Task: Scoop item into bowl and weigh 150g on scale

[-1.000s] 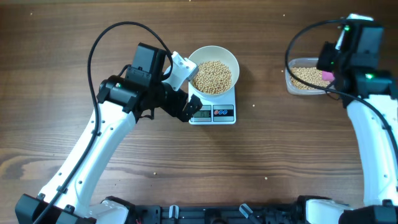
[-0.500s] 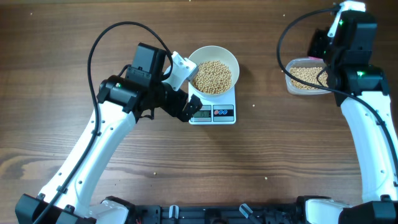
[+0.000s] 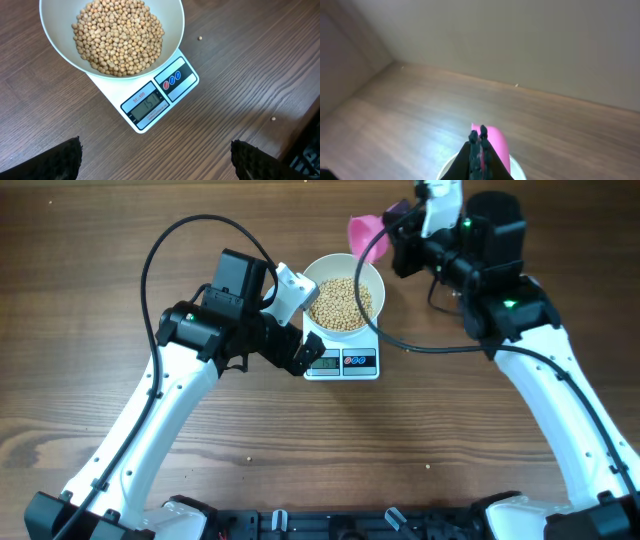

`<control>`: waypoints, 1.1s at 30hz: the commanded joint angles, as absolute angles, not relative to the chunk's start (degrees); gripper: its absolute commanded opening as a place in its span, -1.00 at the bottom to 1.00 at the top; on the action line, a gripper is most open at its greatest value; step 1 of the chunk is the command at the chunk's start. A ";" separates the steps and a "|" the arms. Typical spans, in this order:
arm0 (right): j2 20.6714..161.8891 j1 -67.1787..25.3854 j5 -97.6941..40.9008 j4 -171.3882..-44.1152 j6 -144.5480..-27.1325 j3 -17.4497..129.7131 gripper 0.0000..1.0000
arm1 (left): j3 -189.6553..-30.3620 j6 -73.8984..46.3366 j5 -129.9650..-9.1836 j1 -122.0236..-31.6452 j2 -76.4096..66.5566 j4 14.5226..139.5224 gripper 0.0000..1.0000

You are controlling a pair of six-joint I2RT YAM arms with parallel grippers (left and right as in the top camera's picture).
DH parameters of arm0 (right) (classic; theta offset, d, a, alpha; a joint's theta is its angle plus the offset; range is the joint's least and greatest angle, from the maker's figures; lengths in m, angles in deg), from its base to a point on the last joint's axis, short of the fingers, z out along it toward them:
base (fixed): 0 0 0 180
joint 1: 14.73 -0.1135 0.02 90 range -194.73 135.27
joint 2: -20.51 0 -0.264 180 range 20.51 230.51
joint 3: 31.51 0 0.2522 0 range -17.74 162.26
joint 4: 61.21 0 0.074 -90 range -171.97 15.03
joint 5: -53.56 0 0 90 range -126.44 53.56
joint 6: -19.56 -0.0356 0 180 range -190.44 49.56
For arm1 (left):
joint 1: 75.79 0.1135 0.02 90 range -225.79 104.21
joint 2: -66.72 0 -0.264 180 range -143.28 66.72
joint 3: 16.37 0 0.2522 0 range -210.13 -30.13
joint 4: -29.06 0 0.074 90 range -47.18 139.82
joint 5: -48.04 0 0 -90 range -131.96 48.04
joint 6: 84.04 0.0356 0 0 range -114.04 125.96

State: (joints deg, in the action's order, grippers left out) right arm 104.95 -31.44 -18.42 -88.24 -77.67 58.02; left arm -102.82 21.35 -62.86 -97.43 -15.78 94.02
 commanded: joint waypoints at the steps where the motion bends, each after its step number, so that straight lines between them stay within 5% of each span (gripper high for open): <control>1: 105.80 -31.77 -17.50 -90.08 -75.63 60.21 -0.91 | -103.43 22.25 -63.37 -97.48 -15.56 93.93 1.00; 6: 105.83 -31.53 -19.34 -88.83 -75.26 60.21 -0.91 | -103.43 22.25 -63.37 -97.48 -15.56 93.95 1.00; 17: 105.83 -29.58 -27.64 -86.50 -96.44 60.21 -0.92 | -103.43 22.25 -63.37 -97.48 -15.56 93.93 1.00; 33: 103.14 -28.51 -35.36 -90.30 -100.51 60.21 -0.91 | -103.43 22.25 -63.37 -97.48 -15.56 93.95 1.00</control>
State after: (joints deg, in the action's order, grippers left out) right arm 105.06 -29.63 -28.06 -87.74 -97.75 58.39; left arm -102.82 21.35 -62.86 -97.43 -15.78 94.04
